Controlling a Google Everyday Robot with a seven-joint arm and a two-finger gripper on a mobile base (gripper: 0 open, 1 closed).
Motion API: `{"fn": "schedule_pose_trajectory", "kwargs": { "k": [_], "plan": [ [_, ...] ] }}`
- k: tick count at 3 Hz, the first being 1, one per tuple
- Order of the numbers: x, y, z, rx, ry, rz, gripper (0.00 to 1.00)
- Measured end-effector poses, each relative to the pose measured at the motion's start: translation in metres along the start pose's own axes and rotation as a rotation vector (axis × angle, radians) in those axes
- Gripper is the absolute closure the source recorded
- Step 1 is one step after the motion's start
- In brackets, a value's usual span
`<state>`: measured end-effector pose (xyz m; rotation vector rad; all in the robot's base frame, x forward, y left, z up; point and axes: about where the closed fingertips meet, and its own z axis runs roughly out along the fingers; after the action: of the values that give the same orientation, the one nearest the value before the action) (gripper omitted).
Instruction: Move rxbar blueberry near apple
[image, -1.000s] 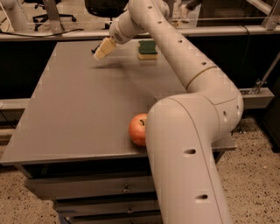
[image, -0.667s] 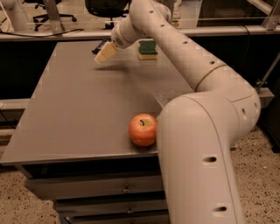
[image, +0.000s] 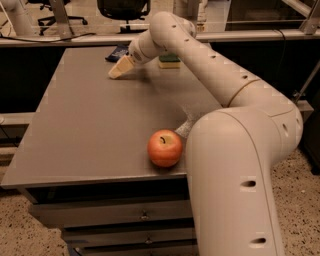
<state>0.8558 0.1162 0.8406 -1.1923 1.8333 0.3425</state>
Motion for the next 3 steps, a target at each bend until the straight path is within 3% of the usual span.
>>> {"fn": "schedule_pose_trajectory", "kwargs": {
  "k": [2, 3],
  "plan": [
    [-0.013, -0.021, 0.017, 0.014, -0.096, 0.037, 0.0],
    [-0.013, -0.028, 0.024, 0.019, -0.106, 0.073, 0.0]
  ]
}}
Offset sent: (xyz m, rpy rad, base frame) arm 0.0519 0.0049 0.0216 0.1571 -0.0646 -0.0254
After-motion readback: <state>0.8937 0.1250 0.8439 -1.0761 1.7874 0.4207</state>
